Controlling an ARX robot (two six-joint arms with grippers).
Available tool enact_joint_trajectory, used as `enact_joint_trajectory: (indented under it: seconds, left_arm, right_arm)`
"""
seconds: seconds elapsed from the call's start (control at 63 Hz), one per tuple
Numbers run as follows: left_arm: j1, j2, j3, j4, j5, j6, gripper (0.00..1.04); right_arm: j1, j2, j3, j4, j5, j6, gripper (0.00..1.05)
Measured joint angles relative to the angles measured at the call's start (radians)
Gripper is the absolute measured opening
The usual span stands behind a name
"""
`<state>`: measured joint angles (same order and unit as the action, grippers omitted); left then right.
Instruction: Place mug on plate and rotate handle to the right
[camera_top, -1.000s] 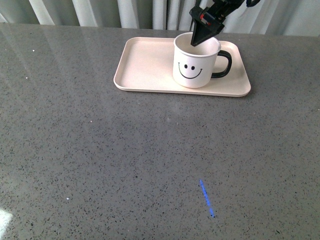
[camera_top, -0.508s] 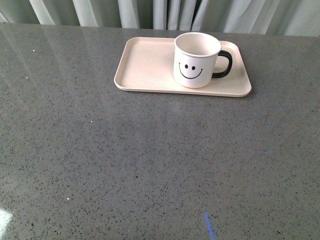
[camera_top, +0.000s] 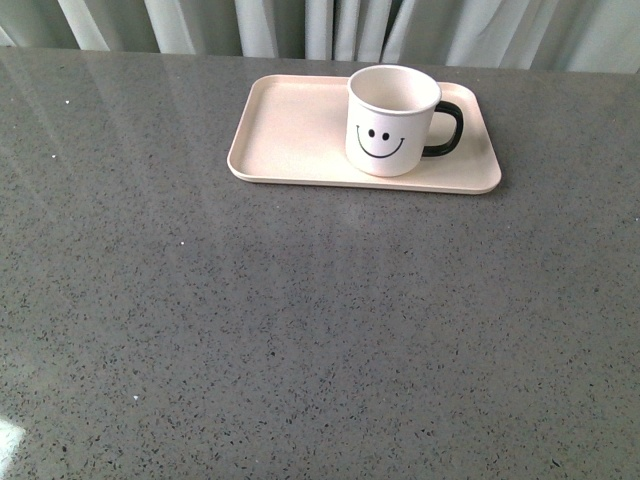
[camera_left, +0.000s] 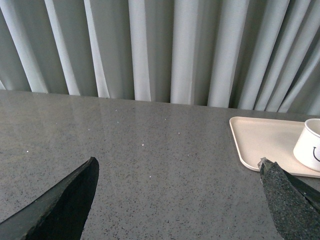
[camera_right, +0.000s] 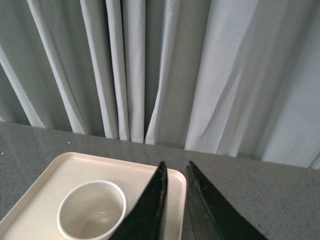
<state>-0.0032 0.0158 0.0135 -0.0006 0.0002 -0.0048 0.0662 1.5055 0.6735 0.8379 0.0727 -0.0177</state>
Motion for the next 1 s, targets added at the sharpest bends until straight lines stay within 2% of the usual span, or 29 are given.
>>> enact_joint_trajectory:
  seconds: [0.032, 0.19, 0.254, 0.46, 1.0]
  left_arm:
    - [0.000, 0.000, 0.000, 0.000, 0.000, 0.000, 0.96]
    - [0.000, 0.000, 0.000, 0.000, 0.000, 0.000, 0.96]
    - [0.000, 0.000, 0.000, 0.000, 0.000, 0.000, 0.96]
    - [0.000, 0.000, 0.000, 0.000, 0.000, 0.000, 0.96]
    - [0.000, 0.000, 0.000, 0.000, 0.000, 0.000, 0.96]
  right_arm:
    - [-0.002, -0.026, -0.035, 0.014, -0.006, 0.002, 0.02]
    - [-0.011, -0.136, -0.210, 0.063, -0.024, 0.006, 0.02]
    - [-0.044, -0.179, -0.270, 0.074, -0.066, 0.006, 0.02]
    - [-0.066, -0.306, -0.402, 0.082, -0.072, 0.007, 0.02]
    - [-0.066, -0.621, -0.603, -0.031, -0.072, 0.007, 0.02]
